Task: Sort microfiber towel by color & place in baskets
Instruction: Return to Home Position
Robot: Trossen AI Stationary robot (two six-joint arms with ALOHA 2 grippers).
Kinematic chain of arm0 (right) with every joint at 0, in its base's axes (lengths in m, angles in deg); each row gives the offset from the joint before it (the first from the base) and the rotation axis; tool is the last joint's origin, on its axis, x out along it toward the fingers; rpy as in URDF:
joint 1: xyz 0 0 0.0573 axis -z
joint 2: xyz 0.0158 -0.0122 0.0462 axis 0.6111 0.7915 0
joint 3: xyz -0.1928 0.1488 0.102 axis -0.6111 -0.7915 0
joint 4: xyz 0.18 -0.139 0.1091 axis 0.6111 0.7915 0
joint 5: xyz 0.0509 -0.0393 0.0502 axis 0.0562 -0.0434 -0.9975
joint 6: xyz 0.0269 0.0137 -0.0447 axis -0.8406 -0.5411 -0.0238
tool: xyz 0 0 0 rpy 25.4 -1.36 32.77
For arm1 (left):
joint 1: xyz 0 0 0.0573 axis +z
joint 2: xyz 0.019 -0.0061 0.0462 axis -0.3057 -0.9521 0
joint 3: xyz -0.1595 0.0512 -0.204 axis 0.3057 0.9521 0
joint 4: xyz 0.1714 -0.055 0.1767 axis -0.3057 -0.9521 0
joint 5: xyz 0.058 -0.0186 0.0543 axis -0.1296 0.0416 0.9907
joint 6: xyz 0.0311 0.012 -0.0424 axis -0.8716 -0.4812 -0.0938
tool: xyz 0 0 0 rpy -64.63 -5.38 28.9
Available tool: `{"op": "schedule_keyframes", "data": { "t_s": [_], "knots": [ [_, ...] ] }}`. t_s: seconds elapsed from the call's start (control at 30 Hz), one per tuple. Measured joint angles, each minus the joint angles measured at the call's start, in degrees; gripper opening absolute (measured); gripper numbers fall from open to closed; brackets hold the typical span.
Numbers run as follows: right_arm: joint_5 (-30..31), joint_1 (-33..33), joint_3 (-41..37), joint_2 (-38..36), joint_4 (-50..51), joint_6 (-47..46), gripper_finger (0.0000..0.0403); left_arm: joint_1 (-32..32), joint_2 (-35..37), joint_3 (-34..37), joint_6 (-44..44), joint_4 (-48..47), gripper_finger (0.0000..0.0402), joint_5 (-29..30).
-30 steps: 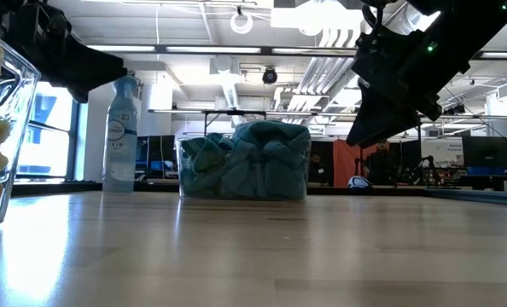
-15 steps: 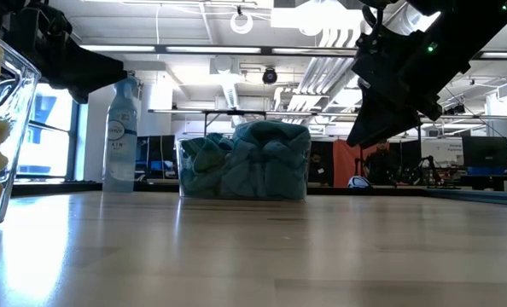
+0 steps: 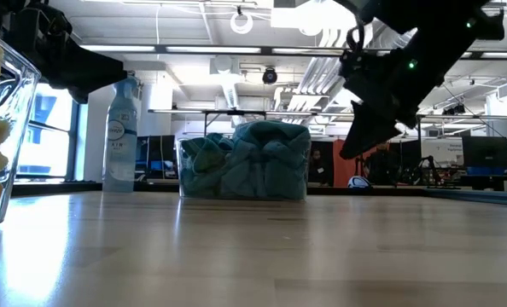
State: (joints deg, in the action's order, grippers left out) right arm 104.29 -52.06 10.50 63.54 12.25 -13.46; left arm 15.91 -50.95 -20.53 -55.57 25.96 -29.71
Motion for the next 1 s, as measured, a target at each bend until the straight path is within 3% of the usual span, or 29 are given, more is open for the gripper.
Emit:
{"op": "schedule_keyframes", "data": {
  "t_s": [0.13, 0.3, 0.53, 0.7, 1.0],
  "knots": [
    [-4.54, 1.17, -5.28, -0.24, -12.51, 7.47, 0.0012, 0.00, 0.01, 0.00, 0.00, 0.01, 0.0121, 0.00],
    [-13.42, 3.66, -14.18, -1.94, -29.62, 11.84, 0.0020, 0.00, 0.01, 0.00, 0.00, 0.00, 0.0121, 0.00],
    [-23.98, 9.82, -27.92, -12.26, -50.13, 14.69, 0.0005, 0.00, -0.01, -0.02, 0.02, -0.01, 0.0121, 0.00],
    [-28.09, 13.87, -34.97, -23.58, -53.51, 14.58, 0.0001, 0.00, -0.01, -0.02, 0.02, 0.03, 0.0121, -0.02],
    [-26.98, 14.45, -42.62, -43.48, -53.70, 17.08, 0.0000, -0.02, -0.01, -0.02, 0.02, 0.02, 0.0121, -0.04]
  ]
}}
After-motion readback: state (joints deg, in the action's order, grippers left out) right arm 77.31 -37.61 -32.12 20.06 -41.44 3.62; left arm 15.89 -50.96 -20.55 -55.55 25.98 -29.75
